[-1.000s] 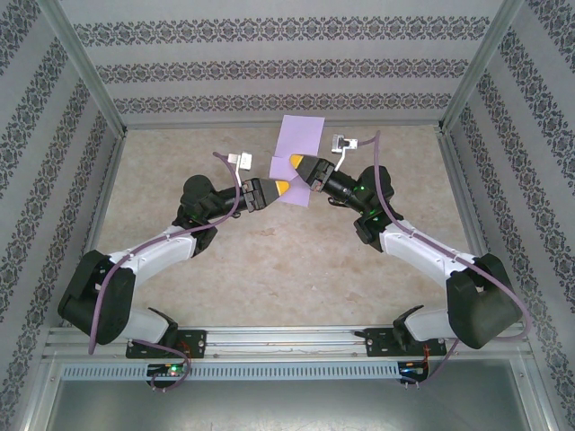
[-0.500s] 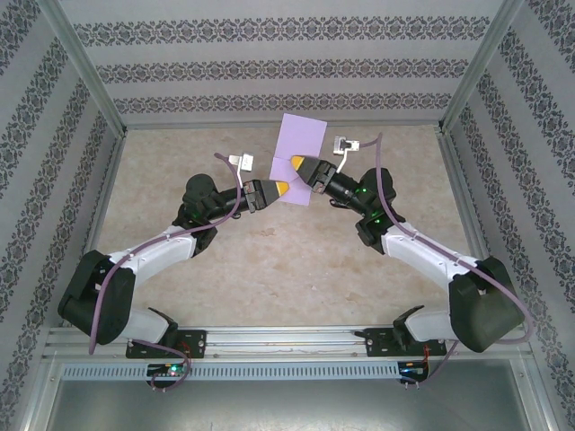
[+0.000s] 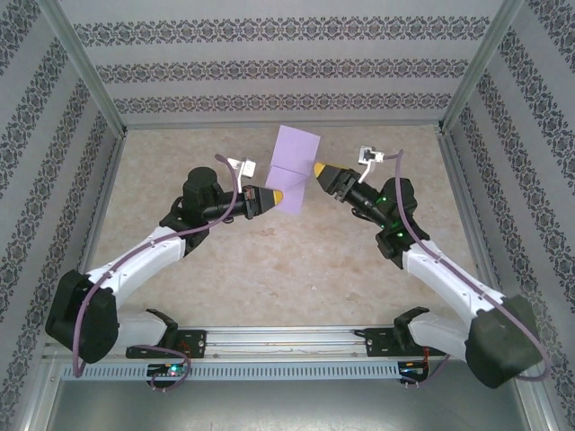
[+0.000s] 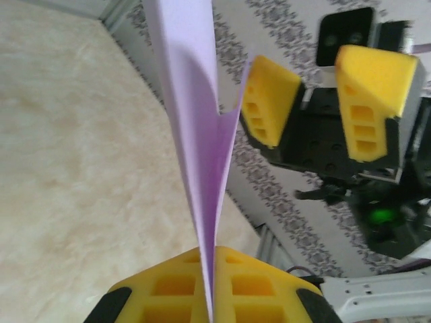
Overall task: Fold a paper plane with a square sheet of paper (fold left side to right side)
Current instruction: Turn over the paper at the center of the table.
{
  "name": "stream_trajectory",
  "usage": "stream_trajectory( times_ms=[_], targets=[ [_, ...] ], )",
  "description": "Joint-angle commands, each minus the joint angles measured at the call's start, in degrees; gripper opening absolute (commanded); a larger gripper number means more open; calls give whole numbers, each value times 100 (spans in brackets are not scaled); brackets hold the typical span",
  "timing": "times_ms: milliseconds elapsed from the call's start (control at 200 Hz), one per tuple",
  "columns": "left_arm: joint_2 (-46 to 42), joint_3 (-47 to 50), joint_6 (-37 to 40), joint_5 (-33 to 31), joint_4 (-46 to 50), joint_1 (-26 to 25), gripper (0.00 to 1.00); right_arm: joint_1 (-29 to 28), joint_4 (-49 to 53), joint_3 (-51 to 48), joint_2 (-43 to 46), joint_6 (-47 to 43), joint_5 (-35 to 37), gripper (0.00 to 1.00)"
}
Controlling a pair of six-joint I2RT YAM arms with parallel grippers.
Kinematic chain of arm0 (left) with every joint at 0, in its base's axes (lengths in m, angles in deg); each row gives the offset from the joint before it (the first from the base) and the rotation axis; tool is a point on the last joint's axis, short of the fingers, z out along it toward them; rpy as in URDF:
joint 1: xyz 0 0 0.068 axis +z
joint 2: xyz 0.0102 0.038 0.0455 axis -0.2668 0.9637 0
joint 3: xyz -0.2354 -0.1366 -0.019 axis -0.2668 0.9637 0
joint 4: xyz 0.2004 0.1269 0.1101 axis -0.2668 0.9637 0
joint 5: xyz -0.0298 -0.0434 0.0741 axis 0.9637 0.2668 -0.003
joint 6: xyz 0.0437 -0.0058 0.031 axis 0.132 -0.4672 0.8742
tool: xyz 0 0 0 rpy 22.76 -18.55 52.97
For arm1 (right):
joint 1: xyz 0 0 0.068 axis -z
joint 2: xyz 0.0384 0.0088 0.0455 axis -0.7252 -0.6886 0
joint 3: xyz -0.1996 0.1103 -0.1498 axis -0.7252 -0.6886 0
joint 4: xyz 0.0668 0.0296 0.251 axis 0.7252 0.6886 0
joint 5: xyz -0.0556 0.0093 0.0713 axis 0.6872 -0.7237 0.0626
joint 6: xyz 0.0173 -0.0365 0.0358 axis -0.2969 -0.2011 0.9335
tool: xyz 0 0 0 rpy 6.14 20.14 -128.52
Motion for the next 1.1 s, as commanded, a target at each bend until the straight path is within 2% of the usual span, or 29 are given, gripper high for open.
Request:
stream_trajectory(
  times_ms=[0, 150, 310, 430, 600, 700, 854, 979, 1094],
  targets=[
    [-237, -661, 1696, -962, 2764, 39, 0, 92, 1309, -151, 444, -897, 803, 57],
    [-92, -1378, 2590, -2593, 4819, -62, 0, 235, 2705, -257, 922, -1327, 1851, 64],
    [295, -1964, 2926, -4458, 6166, -500, 0, 480, 3479, -449, 1245, -1480, 2565, 73],
    [763, -2231, 2628, -5688, 6792, -944, 0, 726, 3798, -571, 1377, -1479, 2723, 79],
    [1511, -2409, 1699, -7122, 7344, -1608, 0, 984, 3822, -750, 1481, -1411, 2654, 84],
    [1933, -2479, 1199, -7550, 7509, -1903, 0, 1068, 3789, -800, 1452, -1401, 2563, 84],
    [2561, -2611, 578, -7747, 7560, -2272, 0, 1164, 3703, -840, 1373, -1366, 2401, 85],
    [3048, -2747, 295, -7523, 7493, -2492, 0, 1193, 3629, -880, 1312, -1325, 2306, 86],
    [3367, -2825, 174, -6937, 7235, -2591, 9, 1237, 3581, -892, 1245, -1302, 2211, 86]
  ],
)
